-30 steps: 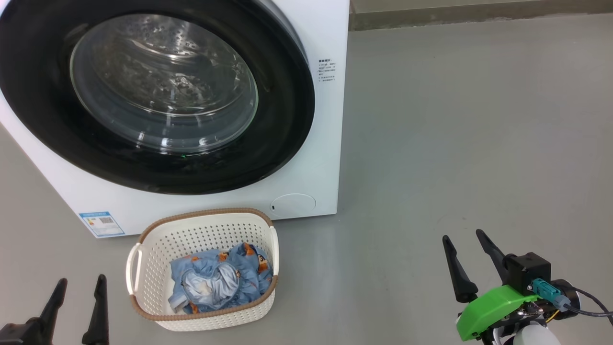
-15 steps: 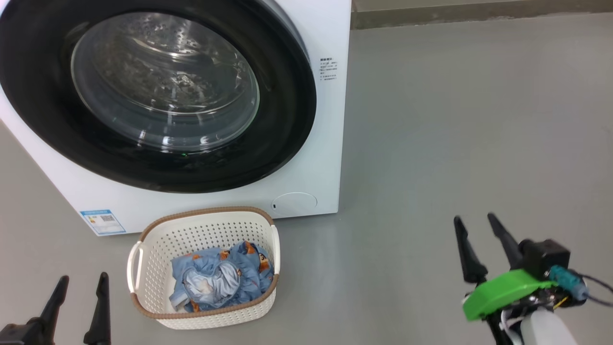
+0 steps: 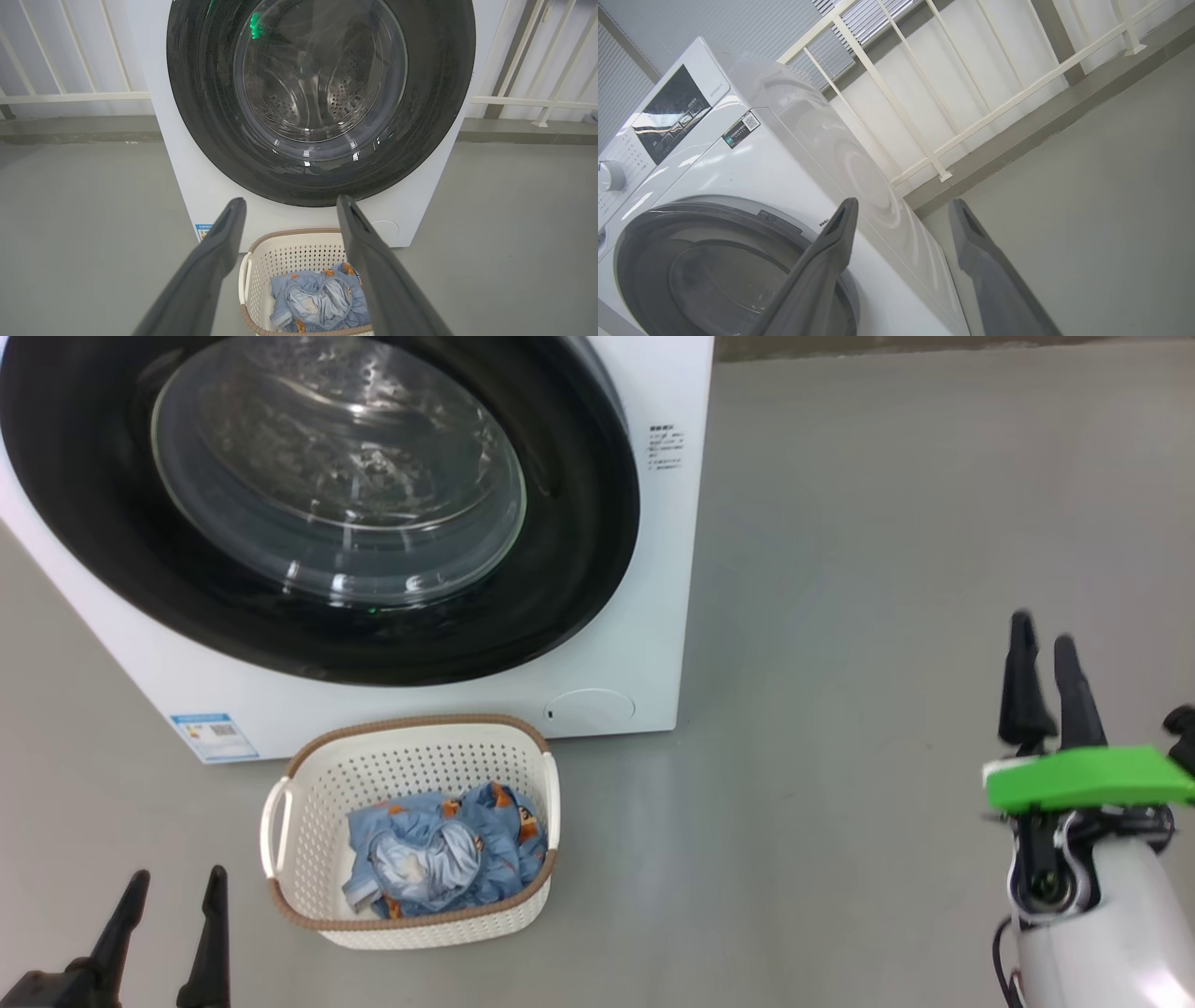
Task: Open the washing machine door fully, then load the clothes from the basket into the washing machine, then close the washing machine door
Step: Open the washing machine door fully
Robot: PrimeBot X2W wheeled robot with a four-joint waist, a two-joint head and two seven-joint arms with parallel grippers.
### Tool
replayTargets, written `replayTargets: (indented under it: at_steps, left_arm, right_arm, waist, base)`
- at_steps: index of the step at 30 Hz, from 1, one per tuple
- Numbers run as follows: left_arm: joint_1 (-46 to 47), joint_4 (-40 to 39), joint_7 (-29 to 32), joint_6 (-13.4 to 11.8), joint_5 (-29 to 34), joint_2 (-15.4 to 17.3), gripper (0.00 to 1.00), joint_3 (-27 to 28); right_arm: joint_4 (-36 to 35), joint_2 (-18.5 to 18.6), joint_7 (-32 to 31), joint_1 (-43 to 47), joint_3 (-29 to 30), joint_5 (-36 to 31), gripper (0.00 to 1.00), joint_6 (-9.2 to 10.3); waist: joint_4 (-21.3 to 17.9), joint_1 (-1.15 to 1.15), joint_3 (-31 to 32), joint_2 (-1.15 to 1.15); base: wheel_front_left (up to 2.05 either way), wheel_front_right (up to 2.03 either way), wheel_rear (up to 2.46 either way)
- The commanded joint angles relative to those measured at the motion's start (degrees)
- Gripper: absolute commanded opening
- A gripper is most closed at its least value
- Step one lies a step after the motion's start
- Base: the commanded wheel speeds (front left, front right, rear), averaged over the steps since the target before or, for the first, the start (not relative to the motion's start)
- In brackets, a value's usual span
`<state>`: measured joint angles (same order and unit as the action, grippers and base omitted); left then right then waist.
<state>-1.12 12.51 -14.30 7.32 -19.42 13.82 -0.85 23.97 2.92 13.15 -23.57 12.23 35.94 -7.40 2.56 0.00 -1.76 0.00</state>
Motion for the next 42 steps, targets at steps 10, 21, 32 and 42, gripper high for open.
replayTargets:
  at_steps: [10,21,32,42]
  left_arm:
    - [2.12,-2.70,-0.70,0.17,-1.05,1.84,1.00,1.59]
    - [2.91,-3.38,-0.70,0.17,-2.99,2.86,1.00,0.58]
    - [4.78,-4.39,-0.70,0.17,-5.15,4.23,1.00,-1.05]
    - [7.29,-5.29,-0.70,0.17,-7.56,5.08,1.00,-3.17]
  right_arm:
    - [2.00,-0.04,-4.22,-9.38,0.29,12.44,0.26,-0.09]
    - [9.25,-0.04,-13.79,-19.81,3.58,16.51,0.00,-0.09]
    - [15.34,-0.04,-28.48,-31.60,6.36,16.14,0.00,-0.09]
    - [20.29,-0.04,-36.20,-42.03,8.26,18.16,0.00,-0.09]
  waist:
    - [1.71,0.00,-2.61,0.00]
    - [3.53,0.00,-6.65,0.00]
    - [5.26,0.00,-11.66,0.00]
    - [7.12,0.00,-16.77,0.00]
  base:
    - [0.00,0.00,0.00]
    - [0.00,0.00,0.00]
    - [0.00,0.00,0.00]
    - [0.00,0.00,0.00]
